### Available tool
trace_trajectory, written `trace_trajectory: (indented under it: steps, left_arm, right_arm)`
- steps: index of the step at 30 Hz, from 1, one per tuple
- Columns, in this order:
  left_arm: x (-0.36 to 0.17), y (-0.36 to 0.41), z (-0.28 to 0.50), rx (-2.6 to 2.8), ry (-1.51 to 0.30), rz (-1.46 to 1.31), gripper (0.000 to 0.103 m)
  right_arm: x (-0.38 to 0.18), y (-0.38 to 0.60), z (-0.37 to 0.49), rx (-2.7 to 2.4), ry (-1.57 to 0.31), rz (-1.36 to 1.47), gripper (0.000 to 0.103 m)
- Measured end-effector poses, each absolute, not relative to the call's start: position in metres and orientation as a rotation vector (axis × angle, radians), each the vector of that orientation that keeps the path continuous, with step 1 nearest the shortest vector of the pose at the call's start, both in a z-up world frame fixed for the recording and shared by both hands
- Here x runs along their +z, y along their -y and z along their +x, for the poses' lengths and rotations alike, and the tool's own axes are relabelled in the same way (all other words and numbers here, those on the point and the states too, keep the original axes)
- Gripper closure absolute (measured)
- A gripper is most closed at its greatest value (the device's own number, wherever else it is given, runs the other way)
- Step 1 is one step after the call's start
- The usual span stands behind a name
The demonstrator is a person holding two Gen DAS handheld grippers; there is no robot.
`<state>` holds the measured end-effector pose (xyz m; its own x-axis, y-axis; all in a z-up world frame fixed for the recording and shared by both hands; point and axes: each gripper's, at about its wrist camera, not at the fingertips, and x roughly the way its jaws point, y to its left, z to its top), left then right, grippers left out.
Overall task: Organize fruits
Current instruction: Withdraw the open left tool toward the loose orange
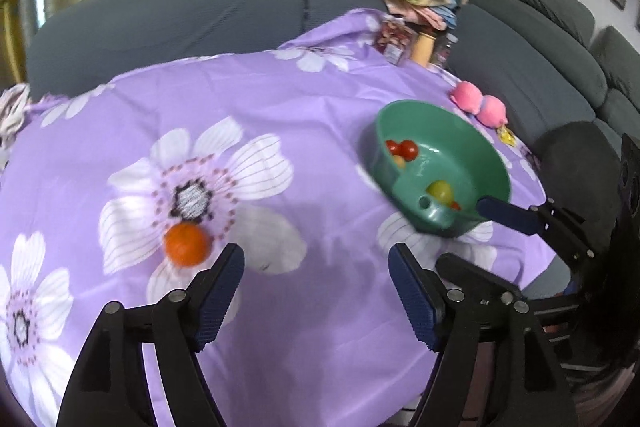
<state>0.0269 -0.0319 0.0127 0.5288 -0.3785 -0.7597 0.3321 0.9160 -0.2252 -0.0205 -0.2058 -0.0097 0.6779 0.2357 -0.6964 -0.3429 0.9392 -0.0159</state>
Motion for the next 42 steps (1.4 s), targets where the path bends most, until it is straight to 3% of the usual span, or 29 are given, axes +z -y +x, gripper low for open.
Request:
trace_trajectory:
  steps: [12,42]
  left_arm:
    - [-0.003,-0.017,0.010,-0.343,-0.952,-0.124,0.028]
    - [-0.034,-0.057,0.039,-0.336,-1.017,-0.214,0.028]
  right_arm:
    - [-0.014,0.170,-0.021,0.414,-0.791,-0.163,0.032]
    - [-0.047,0.122,0.014,0.491,-0.901,-0.213,0.032]
